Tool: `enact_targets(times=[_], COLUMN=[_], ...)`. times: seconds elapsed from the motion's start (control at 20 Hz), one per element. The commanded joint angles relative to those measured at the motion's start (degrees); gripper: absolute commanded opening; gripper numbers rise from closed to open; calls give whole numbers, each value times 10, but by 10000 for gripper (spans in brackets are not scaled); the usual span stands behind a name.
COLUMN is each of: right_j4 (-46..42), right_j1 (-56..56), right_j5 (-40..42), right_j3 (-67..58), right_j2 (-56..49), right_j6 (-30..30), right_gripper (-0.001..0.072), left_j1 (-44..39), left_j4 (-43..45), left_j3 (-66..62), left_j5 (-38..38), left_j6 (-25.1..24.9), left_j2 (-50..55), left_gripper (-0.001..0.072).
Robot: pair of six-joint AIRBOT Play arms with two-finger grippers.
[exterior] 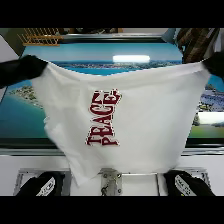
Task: Fold the clothes and pants, and hang the long-sleeved shirts on hangers.
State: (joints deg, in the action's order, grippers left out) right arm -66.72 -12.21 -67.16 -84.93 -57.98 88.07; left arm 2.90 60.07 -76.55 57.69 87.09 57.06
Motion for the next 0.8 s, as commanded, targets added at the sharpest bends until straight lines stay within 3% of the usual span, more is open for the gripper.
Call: enact_targets(times=[0.0, 0.15, 0.4, 0.75], right_j4=[-75, -76, -77, -106], right_j1=[48, 68, 78, 61], right_j5=[11, 87, 148, 140], right_j3=[-2, -21, -53, -47], right_j2=[-176, -296, -373, -354], right_j6=[2, 9, 14, 50], right_gripper=[7, 7, 7, 6], left_j1=[-16, -25, -15, 19], left_j4=[-2, -1, -2, -1], left_j3=[38, 11, -106, -108], left_j5=[-60, -120, -108, -67], left_j6=[-34, -44, -42, -41], left_j2=[152, 264, 390, 379], left_gripper=[8, 8, 7, 7])
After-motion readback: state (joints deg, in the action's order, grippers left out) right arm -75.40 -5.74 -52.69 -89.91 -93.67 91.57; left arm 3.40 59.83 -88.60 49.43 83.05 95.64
